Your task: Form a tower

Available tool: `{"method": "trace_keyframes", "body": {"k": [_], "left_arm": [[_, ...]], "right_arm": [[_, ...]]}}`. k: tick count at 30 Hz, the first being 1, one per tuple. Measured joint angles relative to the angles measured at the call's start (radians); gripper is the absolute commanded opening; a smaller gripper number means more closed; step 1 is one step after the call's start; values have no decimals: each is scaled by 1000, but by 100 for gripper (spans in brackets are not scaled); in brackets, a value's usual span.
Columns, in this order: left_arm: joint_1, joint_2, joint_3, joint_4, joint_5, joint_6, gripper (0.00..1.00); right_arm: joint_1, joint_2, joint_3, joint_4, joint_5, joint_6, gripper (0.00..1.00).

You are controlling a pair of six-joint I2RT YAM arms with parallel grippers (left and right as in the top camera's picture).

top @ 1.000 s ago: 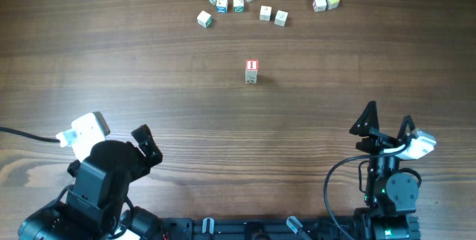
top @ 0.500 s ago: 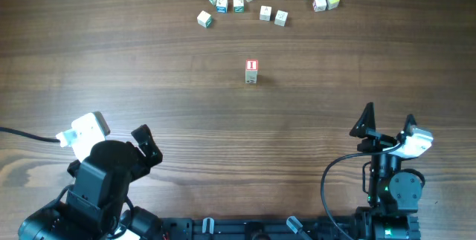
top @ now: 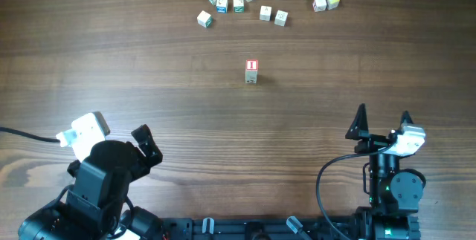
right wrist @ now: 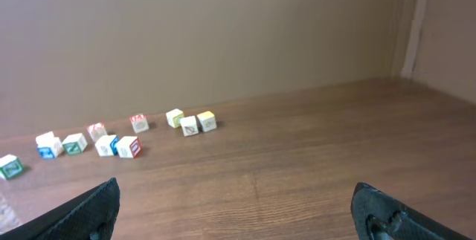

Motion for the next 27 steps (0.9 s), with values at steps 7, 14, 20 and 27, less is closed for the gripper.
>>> {"method": "trace_keyframes", "body": {"k": [7, 14, 20, 27], "left_arm": [[0, 0, 0, 0, 0, 0, 100], [0, 0, 0, 0, 0, 0, 100], [0, 0, 0, 0, 0, 0, 100], [-3, 0, 0, -16, 0, 0, 100]], "right_arm": [[0, 0, 0, 0, -21, -31, 100], [0, 0, 0, 0, -21, -31, 100], [0, 0, 0, 0, -21, -31, 100], [0, 0, 0, 0, -21, -31, 100]]}}
